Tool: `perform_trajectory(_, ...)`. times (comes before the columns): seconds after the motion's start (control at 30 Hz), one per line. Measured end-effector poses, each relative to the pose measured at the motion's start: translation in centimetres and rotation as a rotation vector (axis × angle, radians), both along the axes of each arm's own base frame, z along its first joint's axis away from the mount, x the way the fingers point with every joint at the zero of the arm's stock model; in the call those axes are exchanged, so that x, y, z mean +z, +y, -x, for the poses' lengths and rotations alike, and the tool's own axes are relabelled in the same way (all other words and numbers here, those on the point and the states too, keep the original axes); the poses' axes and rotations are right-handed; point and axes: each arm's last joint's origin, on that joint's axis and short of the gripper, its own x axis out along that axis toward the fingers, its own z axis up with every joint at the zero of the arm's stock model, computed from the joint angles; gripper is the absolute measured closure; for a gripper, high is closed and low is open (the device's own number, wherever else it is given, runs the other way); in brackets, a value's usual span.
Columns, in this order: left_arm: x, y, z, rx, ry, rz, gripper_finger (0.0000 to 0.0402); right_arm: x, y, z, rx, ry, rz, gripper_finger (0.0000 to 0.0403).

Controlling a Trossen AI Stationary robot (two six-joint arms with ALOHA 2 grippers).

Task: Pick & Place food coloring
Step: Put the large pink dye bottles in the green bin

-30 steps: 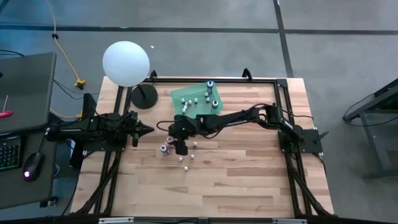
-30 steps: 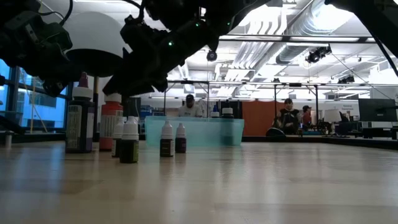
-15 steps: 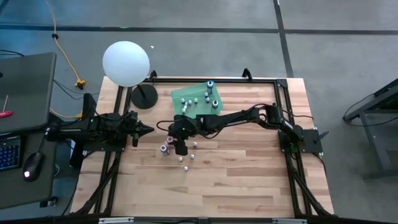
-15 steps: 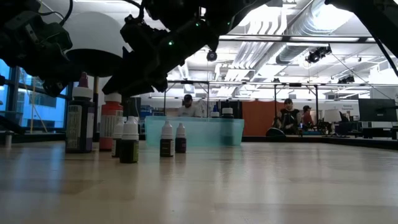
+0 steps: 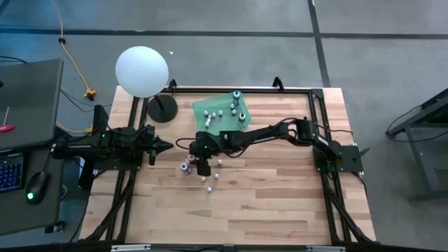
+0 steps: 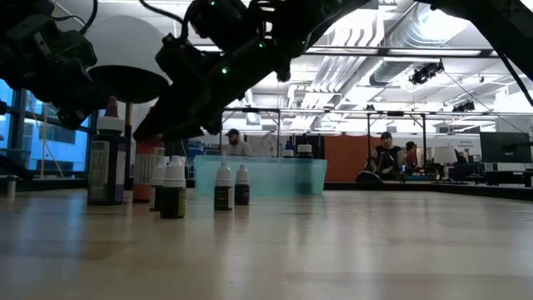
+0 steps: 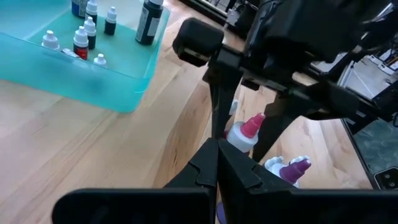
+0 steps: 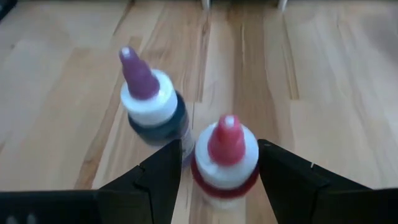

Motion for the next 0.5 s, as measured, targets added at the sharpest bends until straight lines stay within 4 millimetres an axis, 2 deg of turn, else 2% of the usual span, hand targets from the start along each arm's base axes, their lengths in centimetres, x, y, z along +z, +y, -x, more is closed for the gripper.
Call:
perform_trajectory(0.23, 0.00, 0.00, 0.00, 0.001, 0.000, 0.000, 0.0401, 0.35, -0.03, -0.23, -0.025, -0.037, 0.007, 0.0207)
perform_trajectory(0.5, 0.00, 0.00, 0.00, 0.000, 0.000, 0.000, 0.0401, 0.17, -0.02, -0.09, -0.021, -0.014, 0.007, 0.0256)
